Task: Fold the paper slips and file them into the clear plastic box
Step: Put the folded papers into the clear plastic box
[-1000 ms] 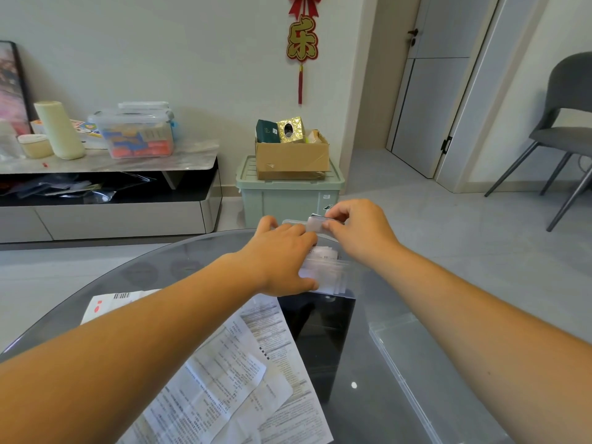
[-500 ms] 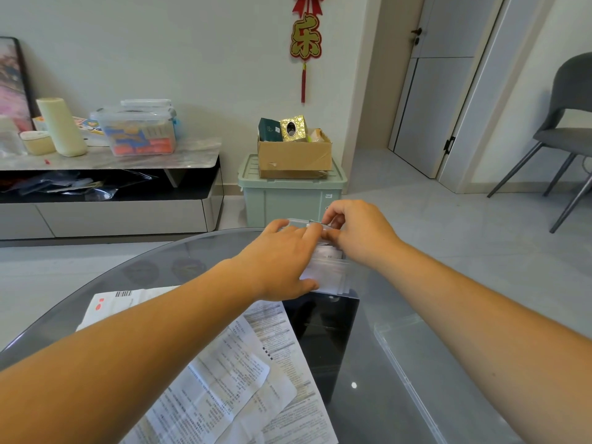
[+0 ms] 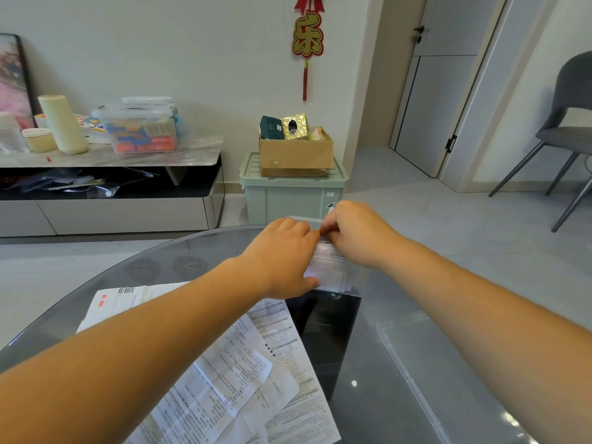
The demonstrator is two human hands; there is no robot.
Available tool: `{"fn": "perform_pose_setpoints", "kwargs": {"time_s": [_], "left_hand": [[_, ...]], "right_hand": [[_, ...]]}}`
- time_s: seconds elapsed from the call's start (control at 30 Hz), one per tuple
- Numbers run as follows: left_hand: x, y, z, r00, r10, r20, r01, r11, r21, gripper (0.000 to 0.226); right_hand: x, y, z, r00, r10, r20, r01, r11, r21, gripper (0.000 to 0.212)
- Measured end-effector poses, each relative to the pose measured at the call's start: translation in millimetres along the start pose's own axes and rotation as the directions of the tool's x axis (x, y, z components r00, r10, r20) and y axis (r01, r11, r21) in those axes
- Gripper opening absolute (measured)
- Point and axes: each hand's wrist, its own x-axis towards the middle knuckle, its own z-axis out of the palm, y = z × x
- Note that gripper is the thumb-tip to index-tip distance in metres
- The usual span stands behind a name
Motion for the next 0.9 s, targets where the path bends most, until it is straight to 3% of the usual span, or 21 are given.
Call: {"fn": "perform_pose_setpoints", "kwargs": {"time_s": [0.3, 0.43, 0.6, 0.8, 0.9], "left_hand": [[4, 3, -1, 0.996, -0.05, 0.074, 0.05, 0.999, 0.005, 0.074], [4, 2, -4, 0.994, -0.022, 0.11, 0.025, 0.999, -0.031, 0.071], [4, 2, -6, 0.988, -0.025, 0.155, 0.035, 0.998, -0.061, 0.071], [4, 2, -5, 0.984, -0.04, 0.174, 0.061, 0.992, -0.115, 0.068], [3, 1, -3, 0.989, -0.027, 0.148, 0.045, 0.992, -0.121, 0.069]], "right_hand": [[-9, -5, -7, 0.999, 0.033, 0.029, -0.032, 0.999, -0.042, 0.04], [-22, -6, -10, 0.999, 0.016, -0.051, -0.016, 1.0, -0.003, 0.036], [-34, -2, -4, 0.997, -0.003, 0.075, -0.006, 0.993, 0.122, 0.036], [-35, 2, 4, 0.998, -0.017, 0.061, 0.019, 0.999, -0.027, 0.028], [-38, 0, 4, 0.999, -0.025, 0.046, 0.022, 0.998, 0.066, 0.029]]}}
